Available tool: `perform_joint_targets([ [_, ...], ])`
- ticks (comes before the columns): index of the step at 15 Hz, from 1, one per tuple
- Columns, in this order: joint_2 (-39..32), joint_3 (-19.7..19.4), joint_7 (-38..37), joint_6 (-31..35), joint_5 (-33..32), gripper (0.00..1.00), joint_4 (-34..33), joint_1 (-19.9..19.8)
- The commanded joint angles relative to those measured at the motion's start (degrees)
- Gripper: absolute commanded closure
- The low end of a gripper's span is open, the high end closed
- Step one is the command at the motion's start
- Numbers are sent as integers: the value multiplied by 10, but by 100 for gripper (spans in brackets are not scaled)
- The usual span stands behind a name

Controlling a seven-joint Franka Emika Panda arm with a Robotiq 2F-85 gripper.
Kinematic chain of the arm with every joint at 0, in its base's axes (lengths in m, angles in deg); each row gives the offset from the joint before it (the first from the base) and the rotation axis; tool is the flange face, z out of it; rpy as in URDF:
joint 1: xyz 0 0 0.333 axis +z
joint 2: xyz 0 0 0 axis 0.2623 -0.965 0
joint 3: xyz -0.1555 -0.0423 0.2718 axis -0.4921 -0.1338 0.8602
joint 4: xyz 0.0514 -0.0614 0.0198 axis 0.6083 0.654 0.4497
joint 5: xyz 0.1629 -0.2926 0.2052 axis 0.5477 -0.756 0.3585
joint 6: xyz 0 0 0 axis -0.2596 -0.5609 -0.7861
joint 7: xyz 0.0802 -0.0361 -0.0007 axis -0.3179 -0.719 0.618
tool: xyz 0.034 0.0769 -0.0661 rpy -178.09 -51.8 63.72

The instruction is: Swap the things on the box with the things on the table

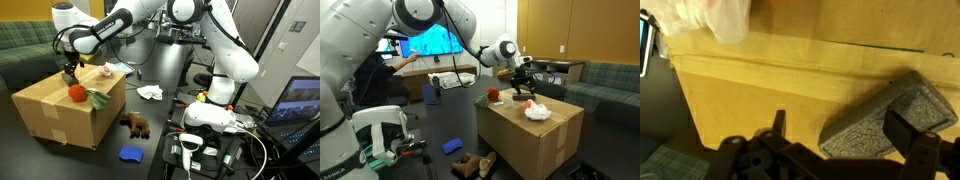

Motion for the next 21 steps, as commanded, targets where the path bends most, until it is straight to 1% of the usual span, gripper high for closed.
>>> perform_joint_targets([
  [1, -50, 15, 22, -61, 41, 0, -103, -21],
  [7, -89, 31, 23, -142, 97, 0, -186, -38],
  [9, -101, 43, 23, -157, 121, 0, -206, -43],
  [11, -113, 53, 20, -160, 143, 0, -222, -45],
  [14, -131, 56, 8, -147, 162, 0, -237, -41],
  [18, -154, 44, -5, -123, 155, 0, -255, -36],
  [21, -168, 42, -4, -121, 157, 0, -266, -39],
])
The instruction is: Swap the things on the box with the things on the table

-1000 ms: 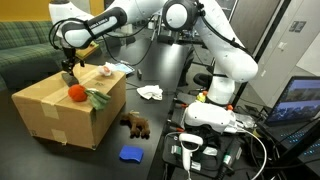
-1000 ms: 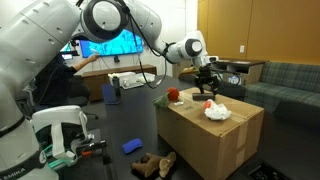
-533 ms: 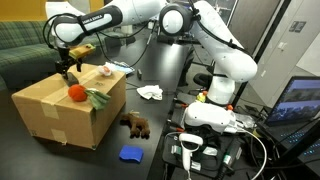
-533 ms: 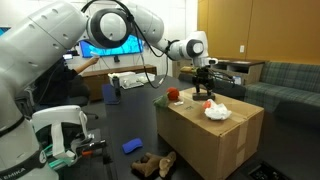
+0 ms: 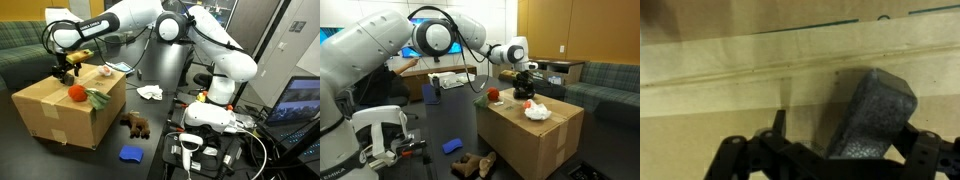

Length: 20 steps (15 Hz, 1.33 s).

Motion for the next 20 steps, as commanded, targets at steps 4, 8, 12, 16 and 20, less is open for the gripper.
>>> perform_joint_targets([
  [4, -35, -2, 3, 8, 5, 27, -51, -4],
  [8, -25, -1, 10, 10, 5, 58, -53, -6],
  [12, -14, 3, 25, 7, -2, 69, -45, -9],
  [16, 21, 3, 66, -16, -7, 69, -25, -13],
  [20, 91, 3, 113, -39, -7, 69, 26, -24],
])
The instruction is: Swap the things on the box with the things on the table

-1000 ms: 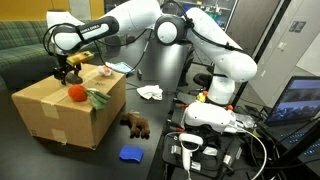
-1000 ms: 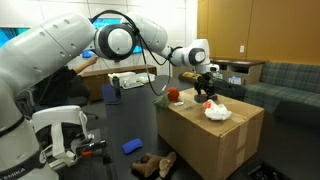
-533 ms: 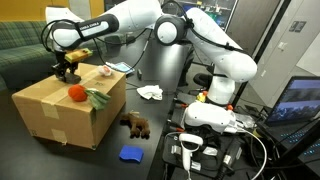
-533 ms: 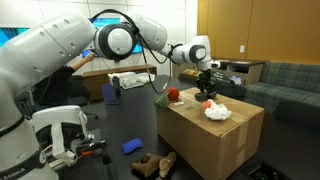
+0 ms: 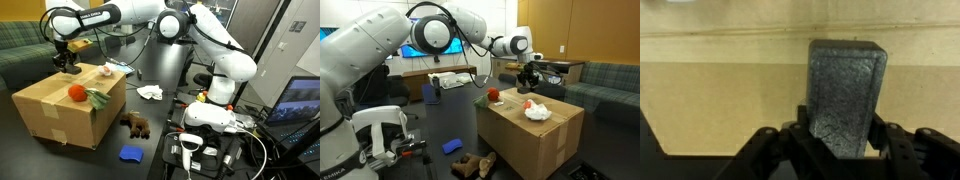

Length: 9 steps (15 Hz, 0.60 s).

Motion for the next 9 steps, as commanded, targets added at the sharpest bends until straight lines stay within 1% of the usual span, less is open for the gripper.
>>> perform_joint_targets([
  [1, 92, 2, 49, -29, -5, 69, 72, -13],
  [6, 224, 3, 102, -50, 4, 69, 194, -44],
  [9, 298, 6, 115, -53, 4, 69, 270, -70],
])
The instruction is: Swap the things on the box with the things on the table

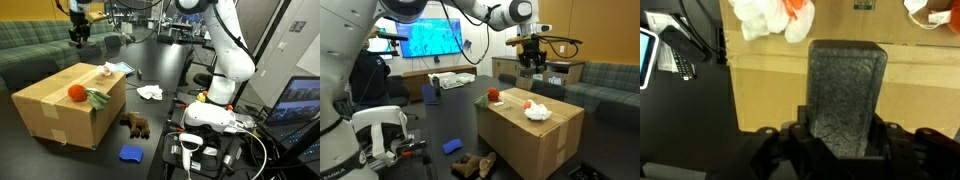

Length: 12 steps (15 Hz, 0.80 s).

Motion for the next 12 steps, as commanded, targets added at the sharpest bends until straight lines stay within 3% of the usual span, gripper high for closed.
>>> perform_joint_targets([
  [1, 120, 4, 25, 2, 6, 69, 137, -31],
  [12, 358, -34, 70, 11, 13, 69, 468, -110],
])
